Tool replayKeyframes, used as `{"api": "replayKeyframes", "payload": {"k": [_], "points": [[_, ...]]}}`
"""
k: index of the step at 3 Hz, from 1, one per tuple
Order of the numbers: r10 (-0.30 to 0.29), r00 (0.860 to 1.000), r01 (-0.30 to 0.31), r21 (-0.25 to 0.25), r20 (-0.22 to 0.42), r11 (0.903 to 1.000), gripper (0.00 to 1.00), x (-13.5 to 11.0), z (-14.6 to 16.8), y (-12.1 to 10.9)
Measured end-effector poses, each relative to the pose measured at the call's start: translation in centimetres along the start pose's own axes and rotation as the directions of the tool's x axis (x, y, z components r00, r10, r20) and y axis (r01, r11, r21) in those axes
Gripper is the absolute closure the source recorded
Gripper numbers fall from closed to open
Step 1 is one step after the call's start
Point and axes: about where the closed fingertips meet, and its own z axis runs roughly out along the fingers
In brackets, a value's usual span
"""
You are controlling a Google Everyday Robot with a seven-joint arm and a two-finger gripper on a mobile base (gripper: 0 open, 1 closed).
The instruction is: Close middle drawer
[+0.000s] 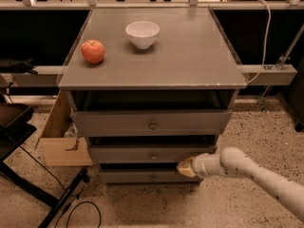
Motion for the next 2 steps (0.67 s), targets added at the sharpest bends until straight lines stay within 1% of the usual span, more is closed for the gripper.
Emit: {"api": "replayKeyframes", "payload": {"k": [1, 2], "points": [[-0.055, 0.991, 0.033, -0.174, -0.123, 0.9843, 1.00, -1.1, -5.9, 7.2], [-0.137, 0.952, 0.037, -0.340, -0.274, 0.9397, 1.00, -2.9, -10.8, 13.8]]}}
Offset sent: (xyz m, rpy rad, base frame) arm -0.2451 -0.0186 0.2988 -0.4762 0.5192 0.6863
